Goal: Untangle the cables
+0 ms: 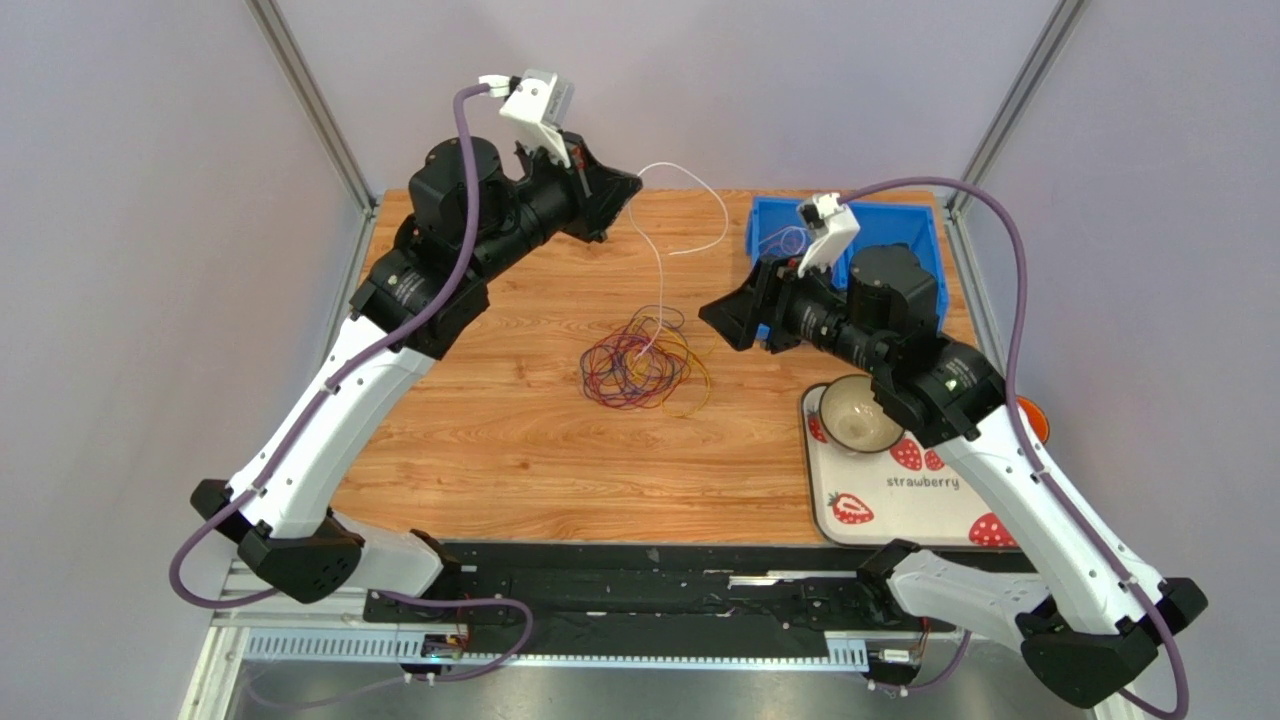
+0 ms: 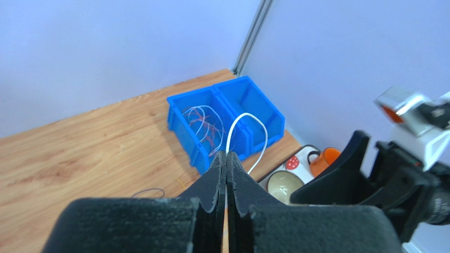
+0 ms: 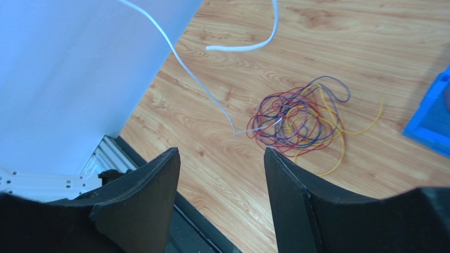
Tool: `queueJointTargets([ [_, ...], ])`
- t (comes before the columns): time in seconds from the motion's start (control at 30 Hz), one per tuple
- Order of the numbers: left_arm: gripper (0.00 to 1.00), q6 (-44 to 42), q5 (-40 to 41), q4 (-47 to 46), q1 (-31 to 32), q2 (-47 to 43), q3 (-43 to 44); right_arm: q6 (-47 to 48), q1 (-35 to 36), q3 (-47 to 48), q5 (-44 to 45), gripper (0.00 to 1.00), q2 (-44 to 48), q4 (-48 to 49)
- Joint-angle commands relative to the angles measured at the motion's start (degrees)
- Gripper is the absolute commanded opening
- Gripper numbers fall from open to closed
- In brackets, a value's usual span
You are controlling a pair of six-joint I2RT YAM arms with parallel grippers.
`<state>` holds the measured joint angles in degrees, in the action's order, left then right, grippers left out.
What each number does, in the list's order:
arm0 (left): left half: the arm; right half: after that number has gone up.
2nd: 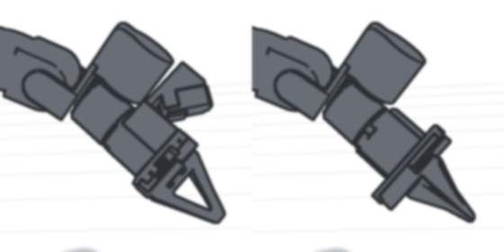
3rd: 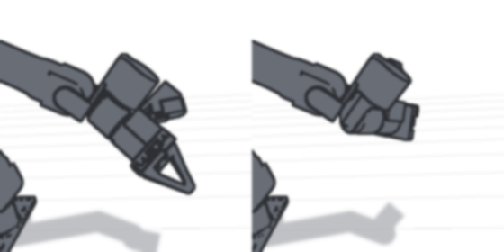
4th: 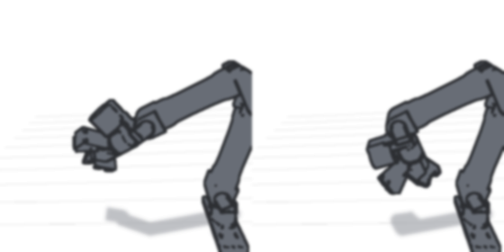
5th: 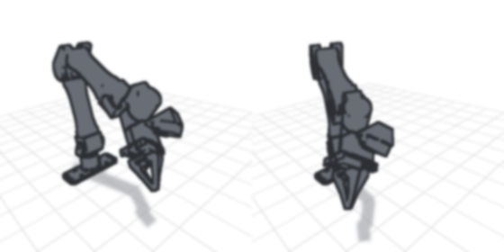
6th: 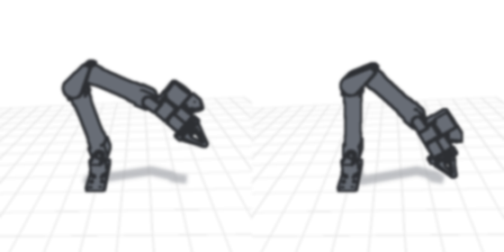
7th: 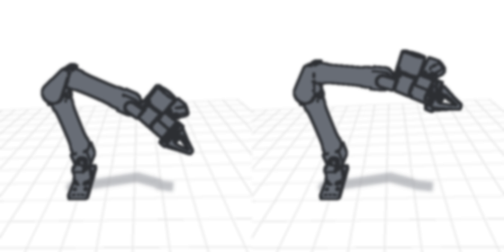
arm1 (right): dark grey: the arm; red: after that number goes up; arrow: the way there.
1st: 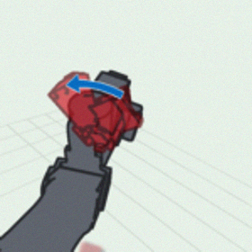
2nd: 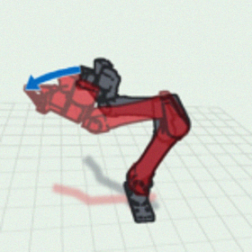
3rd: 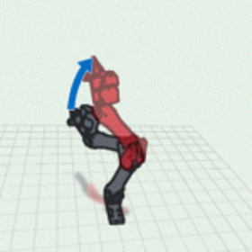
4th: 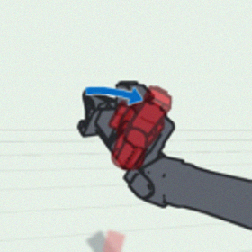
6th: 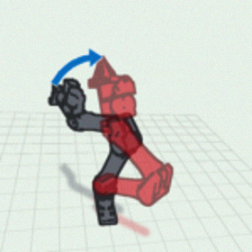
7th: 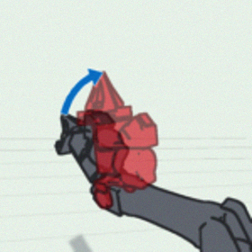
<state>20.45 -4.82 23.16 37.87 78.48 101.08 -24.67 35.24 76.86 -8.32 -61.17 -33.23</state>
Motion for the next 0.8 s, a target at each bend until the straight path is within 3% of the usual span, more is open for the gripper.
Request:
queueJointTargets([
  [0.0,0.00,-0.41,0.33,1.01,2.12,1.50,2.63,-3.37,0.26,-7.59,-6.44,0.64,0.96,9.74],
  [0.2,0.00,0.03,1.21,1.01,3.09,1.77,2.90,-5.04,0.96,-14.27,-7.33,0.64,-0.70,18.37],
  [0.37,0.00,0.21,1.66,0.75,3.79,1.77,2.99,-4.60,4.04,-14.20,-4.62,0.63,-4.83,22.07],
  [0.7,0.00,-0.41,2.53,0.75,4.14,0.54,1.32,-3.20,7.82,-11.65,2.16,0.24,-9.14,20.58],
  [0.77,0.00,-0.76,2.71,0.57,4.06,-0.16,0.88,-2.67,8.35,-10.94,4.26,0.24,-8.88,19.53],
])
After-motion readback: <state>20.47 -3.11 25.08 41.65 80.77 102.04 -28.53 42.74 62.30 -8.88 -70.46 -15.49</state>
